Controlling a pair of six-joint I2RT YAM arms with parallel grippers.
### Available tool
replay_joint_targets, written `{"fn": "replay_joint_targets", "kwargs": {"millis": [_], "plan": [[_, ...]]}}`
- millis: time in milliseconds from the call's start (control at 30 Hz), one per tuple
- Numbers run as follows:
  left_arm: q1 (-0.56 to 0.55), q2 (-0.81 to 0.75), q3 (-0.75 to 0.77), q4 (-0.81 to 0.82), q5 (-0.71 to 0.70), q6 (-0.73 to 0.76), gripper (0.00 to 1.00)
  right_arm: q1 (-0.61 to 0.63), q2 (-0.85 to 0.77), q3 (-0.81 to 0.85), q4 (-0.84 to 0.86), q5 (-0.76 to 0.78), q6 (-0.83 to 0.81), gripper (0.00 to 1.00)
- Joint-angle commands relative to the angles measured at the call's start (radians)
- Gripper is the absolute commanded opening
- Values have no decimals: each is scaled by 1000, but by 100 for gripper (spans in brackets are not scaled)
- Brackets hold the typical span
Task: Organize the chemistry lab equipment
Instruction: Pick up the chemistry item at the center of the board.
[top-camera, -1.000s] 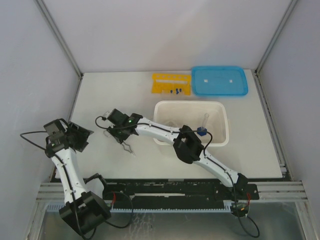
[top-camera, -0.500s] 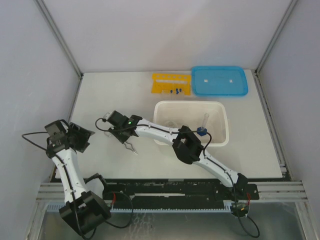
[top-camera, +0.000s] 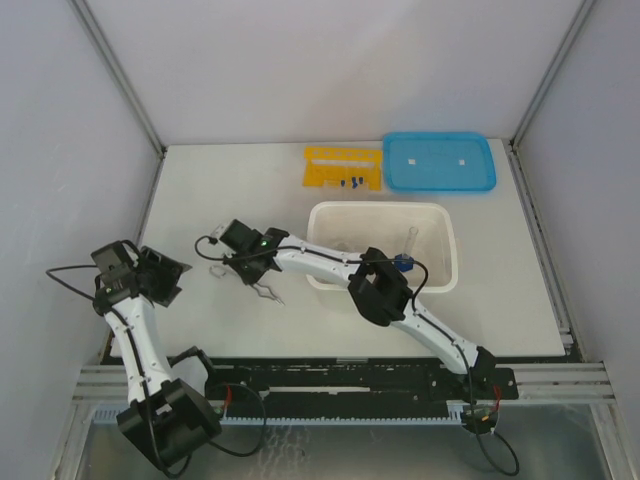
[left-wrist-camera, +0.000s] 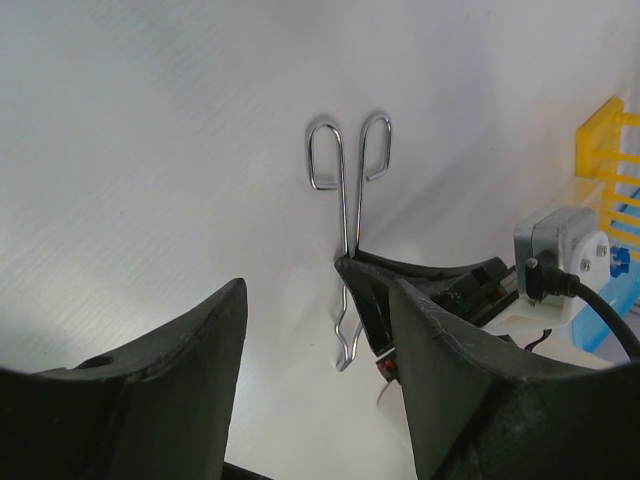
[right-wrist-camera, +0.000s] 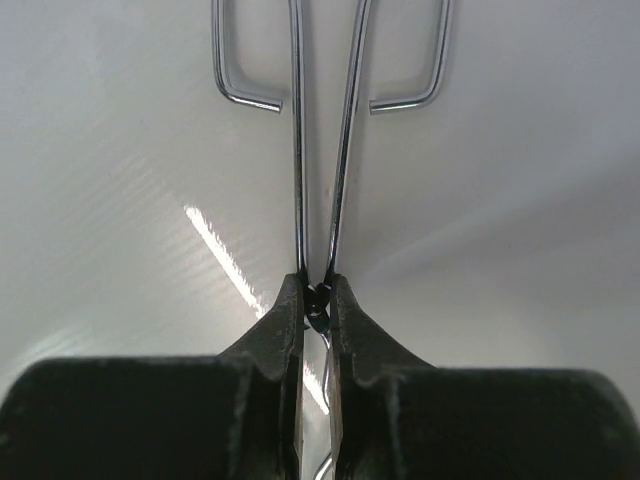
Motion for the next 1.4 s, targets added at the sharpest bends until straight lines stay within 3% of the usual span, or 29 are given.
{"fn": "replay_joint_targets", "kwargs": {"millis": [0,533,1167,1367], "plan": [[9,24,-3,36,28,-10,64,-14,-127,-33,-34,-47,1,0],[8,65,-30,79,62,-13,63,-89,-261,33,-46,-54,35,0],[10,64,-60,144,92,-84,63,-397,-558,55,180,-264,219,0],[8,71,-59,164,96,-93,63,-397,-630,62,136,-215,132,0]]}}
